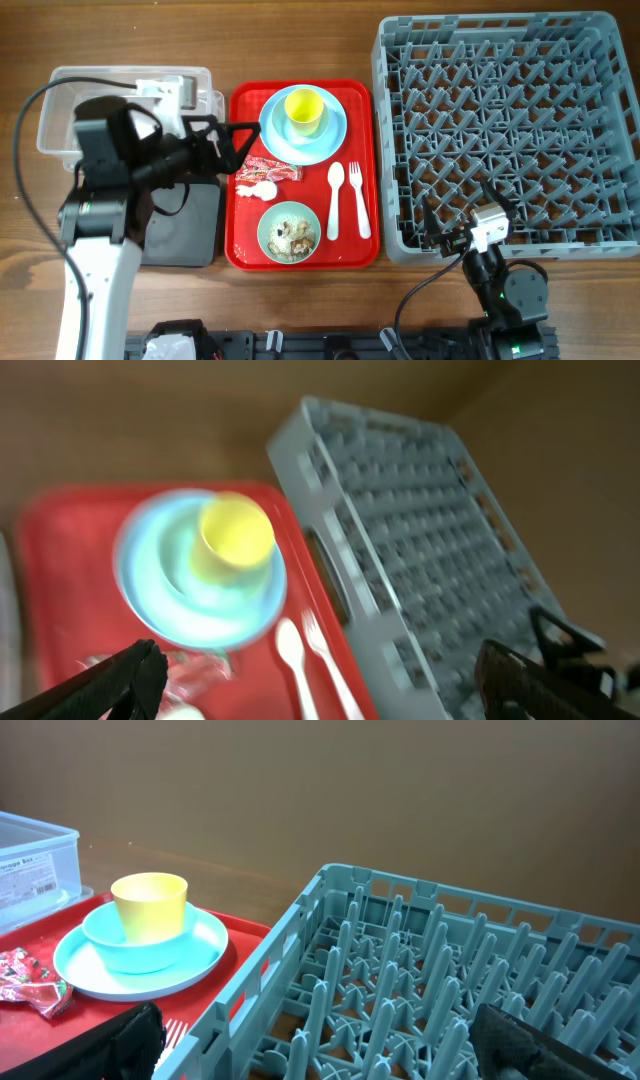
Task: Sort waste into correct bins and load items into the dishwasher rack
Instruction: 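Reach the left gripper to the white tissue on the red tray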
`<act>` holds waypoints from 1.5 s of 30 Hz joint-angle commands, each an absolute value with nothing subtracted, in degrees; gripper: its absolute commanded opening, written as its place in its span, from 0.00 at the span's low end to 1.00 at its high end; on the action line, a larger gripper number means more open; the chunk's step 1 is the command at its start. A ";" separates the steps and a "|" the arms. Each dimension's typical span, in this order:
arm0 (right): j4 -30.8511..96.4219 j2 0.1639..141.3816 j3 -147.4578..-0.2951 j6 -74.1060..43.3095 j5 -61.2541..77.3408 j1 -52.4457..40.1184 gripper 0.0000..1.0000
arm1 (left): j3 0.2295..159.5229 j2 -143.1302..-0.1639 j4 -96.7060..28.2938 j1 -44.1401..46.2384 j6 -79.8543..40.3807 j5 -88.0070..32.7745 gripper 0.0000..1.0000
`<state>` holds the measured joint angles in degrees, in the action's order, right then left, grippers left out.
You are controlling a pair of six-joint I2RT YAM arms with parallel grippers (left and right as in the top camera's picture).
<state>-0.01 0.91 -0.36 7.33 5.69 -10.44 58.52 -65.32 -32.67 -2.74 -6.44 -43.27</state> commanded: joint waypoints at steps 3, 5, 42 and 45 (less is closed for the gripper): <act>-0.30 0.80 -0.30 7.51 5.34 -10.37 1.00 | 59.31 -69.30 -39.38 -3.01 -8.43 -42.06 1.00; -0.30 0.80 -0.30 7.53 5.37 -10.37 1.00 | 59.31 -69.45 -43.09 -3.01 -10.83 -35.00 1.00; -0.30 0.80 -0.30 7.51 5.34 -10.37 1.00 | 59.27 -69.45 -46.70 7.40 -20.23 -16.62 1.00; -0.30 0.80 -0.30 7.53 5.34 -10.37 1.00 | 59.27 -69.45 -46.68 7.40 -20.23 -16.62 1.00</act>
<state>-0.01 0.91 -0.36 7.33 5.69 -10.44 58.63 -69.38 -46.89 7.14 -19.64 -17.37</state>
